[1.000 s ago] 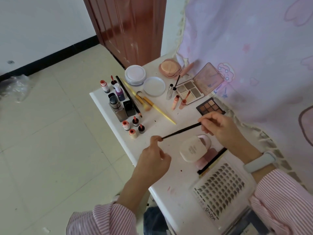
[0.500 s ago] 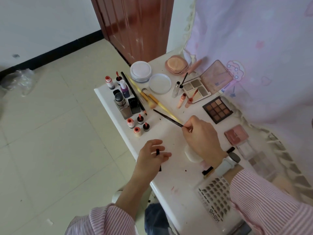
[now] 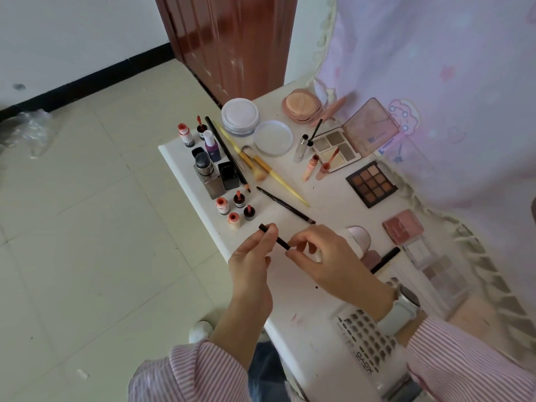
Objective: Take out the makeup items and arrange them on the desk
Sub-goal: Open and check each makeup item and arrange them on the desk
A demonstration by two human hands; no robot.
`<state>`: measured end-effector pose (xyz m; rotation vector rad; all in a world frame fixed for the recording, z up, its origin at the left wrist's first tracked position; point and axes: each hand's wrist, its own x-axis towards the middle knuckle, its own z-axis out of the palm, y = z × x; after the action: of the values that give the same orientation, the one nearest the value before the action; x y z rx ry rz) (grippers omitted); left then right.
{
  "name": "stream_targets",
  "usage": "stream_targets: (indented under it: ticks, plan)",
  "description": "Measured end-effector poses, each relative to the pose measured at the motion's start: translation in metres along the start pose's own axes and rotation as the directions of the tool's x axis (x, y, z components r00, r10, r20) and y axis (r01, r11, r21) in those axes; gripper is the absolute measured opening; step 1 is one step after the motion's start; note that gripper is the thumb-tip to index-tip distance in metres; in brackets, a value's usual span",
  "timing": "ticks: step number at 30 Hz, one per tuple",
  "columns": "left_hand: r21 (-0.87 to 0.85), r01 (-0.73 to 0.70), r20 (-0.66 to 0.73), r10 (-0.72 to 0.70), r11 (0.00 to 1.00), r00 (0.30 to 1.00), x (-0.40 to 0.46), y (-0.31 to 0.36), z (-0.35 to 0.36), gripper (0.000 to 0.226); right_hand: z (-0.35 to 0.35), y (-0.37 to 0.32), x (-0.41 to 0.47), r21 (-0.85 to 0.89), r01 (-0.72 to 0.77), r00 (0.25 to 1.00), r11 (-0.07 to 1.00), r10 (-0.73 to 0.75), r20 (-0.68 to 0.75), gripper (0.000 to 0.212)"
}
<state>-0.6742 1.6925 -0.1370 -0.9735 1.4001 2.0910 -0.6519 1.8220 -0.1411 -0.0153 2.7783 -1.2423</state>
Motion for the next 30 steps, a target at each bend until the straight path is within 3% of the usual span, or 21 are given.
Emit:
stream_targets:
  ticks: [4, 12, 15, 18, 21, 24, 26, 30]
  plan:
    - [0.018, 0.019, 0.027, -0.020, 1.000, 0.999, -0.001, 0.001, -0.003, 0.008, 0.007, -0.002, 0.004, 0.001, -0.044, 0.999, 0.999, 0.044, -0.026, 0.008]
    - [0.083, -0.046, 0.080, 0.039, 0.996, 0.996, 0.000, 0.002, -0.011, 0.013, 0.013, -0.009, 0.007, -0.191, 0.070, 0.995, 0.979, -0.082, -0.052, 0.008]
    - [0.264, -0.203, -0.003, 0.211, 0.943, 0.977, 0.003, -0.004, -0.018, 0.014, 0.014, -0.007, 0.013, -0.336, 0.015, 0.987, 0.942, -0.067, -0.144, 0.010]
    - [0.520, -0.419, -0.032, 0.507, 0.744, 0.861, 0.004, -0.014, -0.030, 0.016, 0.015, -0.003, 0.024, -0.449, -0.044, 0.980, 0.892, -0.048, -0.193, 0.010]
    - [0.734, -0.494, 0.035, 0.701, 0.466, 0.713, 0.010, -0.027, -0.041, 0.027, 0.020, -0.001, 0.033, -0.587, -0.048, 0.986, 0.808, -0.057, -0.159, 0.009]
    - [0.841, -0.497, 0.184, 0.750, 0.215, 0.635, 0.017, -0.038, -0.047, 0.041, 0.024, 0.000, 0.040, -0.613, -0.054, 0.987, 0.788, -0.050, -0.152, 0.010]
    - [0.864, -0.495, 0.271, 0.748, 0.088, 0.606, 0.021, -0.044, -0.050, 0.038, 0.025, 0.000, 0.044, -0.604, -0.078, 0.982, 0.793, -0.043, -0.183, 0.011]
    - [0.880, -0.475, 0.340, 0.715, -0.013, 0.611, 0.025, -0.051, -0.055, 0.043, 0.028, 0.001, 0.048, -0.587, -0.126, 0.971, 0.800, -0.022, -0.238, 0.011]
